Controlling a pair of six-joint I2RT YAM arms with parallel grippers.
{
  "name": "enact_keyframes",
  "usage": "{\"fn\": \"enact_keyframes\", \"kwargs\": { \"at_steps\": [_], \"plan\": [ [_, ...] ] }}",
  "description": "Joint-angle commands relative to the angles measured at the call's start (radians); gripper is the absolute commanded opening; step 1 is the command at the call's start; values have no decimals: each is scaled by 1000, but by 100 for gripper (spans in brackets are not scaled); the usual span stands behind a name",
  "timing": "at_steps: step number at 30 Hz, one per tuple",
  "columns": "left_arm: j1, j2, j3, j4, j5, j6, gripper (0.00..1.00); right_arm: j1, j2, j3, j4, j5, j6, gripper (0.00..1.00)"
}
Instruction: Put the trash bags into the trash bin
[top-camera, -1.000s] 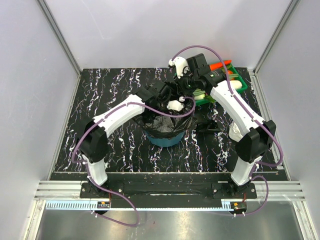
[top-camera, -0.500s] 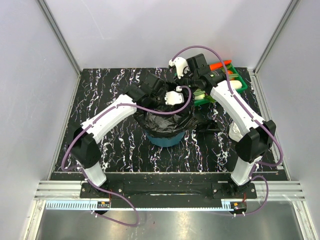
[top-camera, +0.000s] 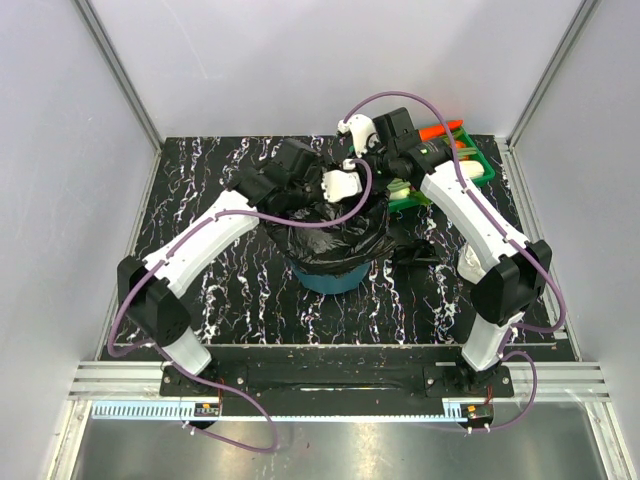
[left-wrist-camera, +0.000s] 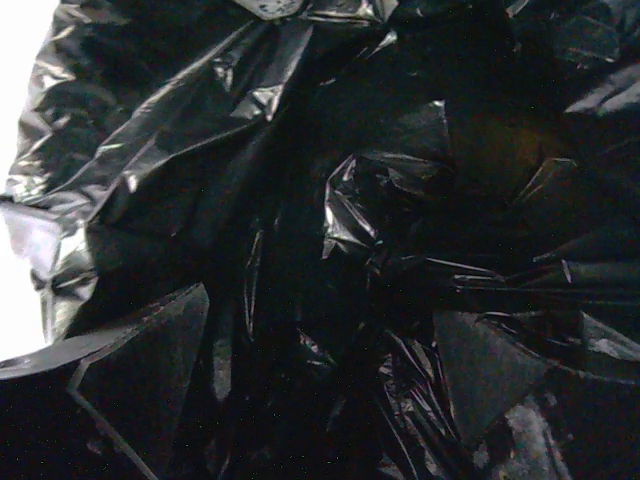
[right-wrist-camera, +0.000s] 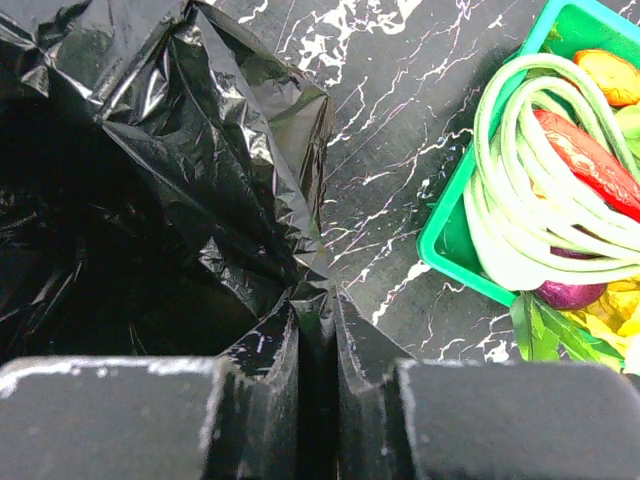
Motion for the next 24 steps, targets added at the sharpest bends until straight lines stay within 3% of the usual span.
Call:
{"fn": "enact_keyframes", "kwargs": {
  "at_steps": [1,9,18,24],
  "plan": [
    [30,-64,10,64,-24,-27,99,6,-10,-5,-15,26,-41,0],
    [50,-80,51,70,-36,-39,99,8,-14,-11,-14,23,-42,0],
    [55,-85,105,27,40,-72,99,8,-14,-21,-14,22,-39,0],
    [52,-41,114,65,-61,-64,99,8,-16,-27,-15,20,-41,0]
  ]
}}
